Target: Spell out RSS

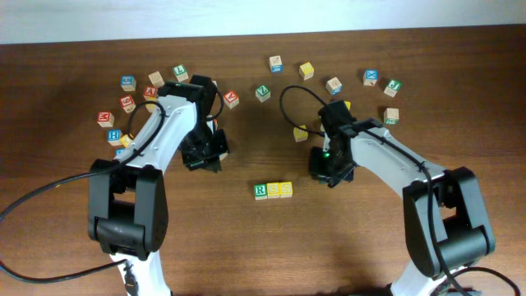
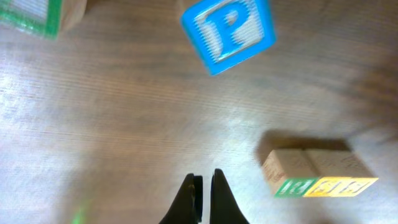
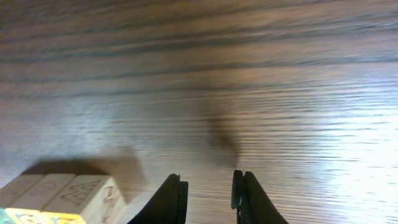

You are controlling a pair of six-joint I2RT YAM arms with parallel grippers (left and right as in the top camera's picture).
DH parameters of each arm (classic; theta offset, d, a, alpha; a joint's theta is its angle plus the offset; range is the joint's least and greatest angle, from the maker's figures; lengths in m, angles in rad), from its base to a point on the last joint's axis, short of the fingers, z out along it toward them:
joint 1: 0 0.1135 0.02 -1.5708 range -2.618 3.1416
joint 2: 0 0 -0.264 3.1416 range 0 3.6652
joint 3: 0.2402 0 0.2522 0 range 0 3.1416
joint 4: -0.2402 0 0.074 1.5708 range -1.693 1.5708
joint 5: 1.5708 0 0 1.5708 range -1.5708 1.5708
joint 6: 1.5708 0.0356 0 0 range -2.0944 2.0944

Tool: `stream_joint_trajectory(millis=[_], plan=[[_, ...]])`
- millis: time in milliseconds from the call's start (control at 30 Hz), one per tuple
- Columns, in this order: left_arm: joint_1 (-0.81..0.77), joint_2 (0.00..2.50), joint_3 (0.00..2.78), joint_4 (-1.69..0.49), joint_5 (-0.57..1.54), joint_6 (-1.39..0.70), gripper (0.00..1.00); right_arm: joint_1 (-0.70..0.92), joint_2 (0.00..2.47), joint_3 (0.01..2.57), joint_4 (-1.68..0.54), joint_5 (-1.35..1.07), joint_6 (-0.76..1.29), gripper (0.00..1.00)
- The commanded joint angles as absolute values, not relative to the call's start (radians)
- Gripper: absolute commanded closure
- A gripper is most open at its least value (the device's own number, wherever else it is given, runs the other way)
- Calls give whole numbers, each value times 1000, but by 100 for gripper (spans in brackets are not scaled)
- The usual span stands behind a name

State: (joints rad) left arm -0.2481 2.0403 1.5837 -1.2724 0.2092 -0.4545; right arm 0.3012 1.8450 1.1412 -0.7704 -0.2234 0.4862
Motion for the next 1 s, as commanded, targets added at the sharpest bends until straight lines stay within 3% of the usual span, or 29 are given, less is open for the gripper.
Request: stream_joint_trajectory(millis=[0, 300, 967], plan=[[-279, 2037, 1515, -1282, 215, -418, 100, 356, 1854, 1133, -759, -236, 480, 82], [-435, 2037, 1418, -1151, 263, -523, 100, 404, 1854, 1132, -786, -262, 536, 85], [-452, 2037, 1391, -1036, 345, -537, 100, 433, 1854, 1132, -751, -353, 536, 84]])
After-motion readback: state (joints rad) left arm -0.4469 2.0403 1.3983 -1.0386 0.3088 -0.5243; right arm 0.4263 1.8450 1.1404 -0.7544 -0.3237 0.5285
